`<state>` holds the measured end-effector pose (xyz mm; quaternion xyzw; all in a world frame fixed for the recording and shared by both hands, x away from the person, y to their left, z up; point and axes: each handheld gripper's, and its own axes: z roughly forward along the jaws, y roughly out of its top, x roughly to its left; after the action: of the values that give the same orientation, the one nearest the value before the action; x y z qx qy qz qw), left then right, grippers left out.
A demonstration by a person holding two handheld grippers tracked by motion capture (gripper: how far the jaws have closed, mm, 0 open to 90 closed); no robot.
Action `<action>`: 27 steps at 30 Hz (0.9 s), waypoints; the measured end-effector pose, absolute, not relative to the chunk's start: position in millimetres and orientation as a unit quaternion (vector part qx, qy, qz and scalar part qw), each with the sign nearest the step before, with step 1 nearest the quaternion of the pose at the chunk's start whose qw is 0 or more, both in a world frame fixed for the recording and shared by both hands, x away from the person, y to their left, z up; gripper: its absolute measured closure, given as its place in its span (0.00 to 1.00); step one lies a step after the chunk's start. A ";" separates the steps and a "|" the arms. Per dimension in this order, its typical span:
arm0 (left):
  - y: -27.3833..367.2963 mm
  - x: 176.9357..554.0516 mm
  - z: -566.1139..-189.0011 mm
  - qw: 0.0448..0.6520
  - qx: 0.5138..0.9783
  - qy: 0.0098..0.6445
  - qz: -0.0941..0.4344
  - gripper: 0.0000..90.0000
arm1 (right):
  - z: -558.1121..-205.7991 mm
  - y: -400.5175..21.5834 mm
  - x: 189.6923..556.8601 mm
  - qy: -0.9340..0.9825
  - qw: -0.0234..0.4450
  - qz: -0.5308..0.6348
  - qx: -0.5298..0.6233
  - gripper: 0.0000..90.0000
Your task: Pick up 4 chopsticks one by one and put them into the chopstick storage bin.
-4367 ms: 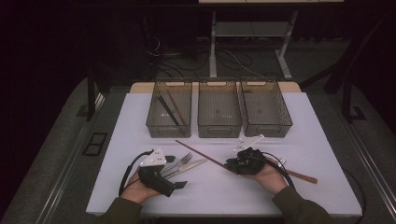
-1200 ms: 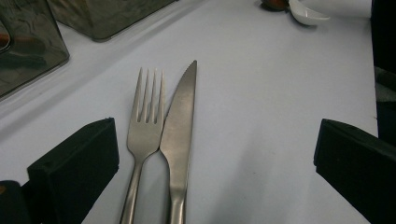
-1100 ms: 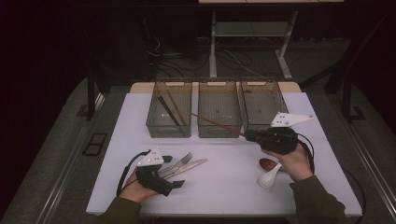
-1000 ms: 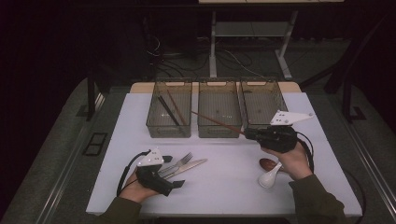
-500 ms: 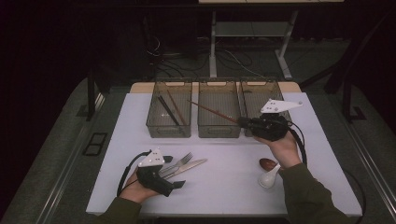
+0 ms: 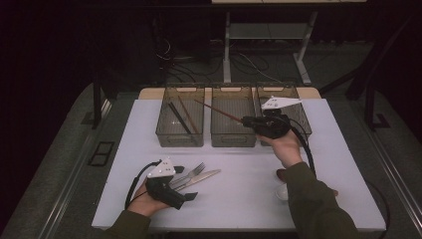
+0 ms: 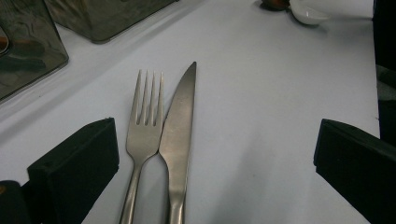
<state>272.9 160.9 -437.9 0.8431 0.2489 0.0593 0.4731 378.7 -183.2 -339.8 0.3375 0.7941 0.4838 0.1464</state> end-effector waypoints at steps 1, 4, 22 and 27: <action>160.8 273.0 -438.0 0.473 0.843 0.249 0.060 0.00 | -340.0 -179.9 380.5 0.796 0.146 0.481 0.338 0.93; 160.4 272.9 -438.0 0.471 0.844 0.249 0.060 0.00 | -340.4 -170.7 387.2 0.797 0.147 0.476 0.341 0.93; 159.3 275.1 -438.1 0.472 0.844 0.246 0.061 0.00 | -340.4 -112.2 431.8 0.806 0.168 0.439 0.361 0.93; 159.5 275.4 -437.7 0.471 0.845 0.245 0.061 0.00 | -340.6 -96.7 440.2 0.809 0.174 0.431 0.360 0.93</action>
<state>275.4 159.5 -437.7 0.8453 0.2449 0.0613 0.4708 440.2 -96.7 -340.6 0.3605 0.8091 0.4305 0.1735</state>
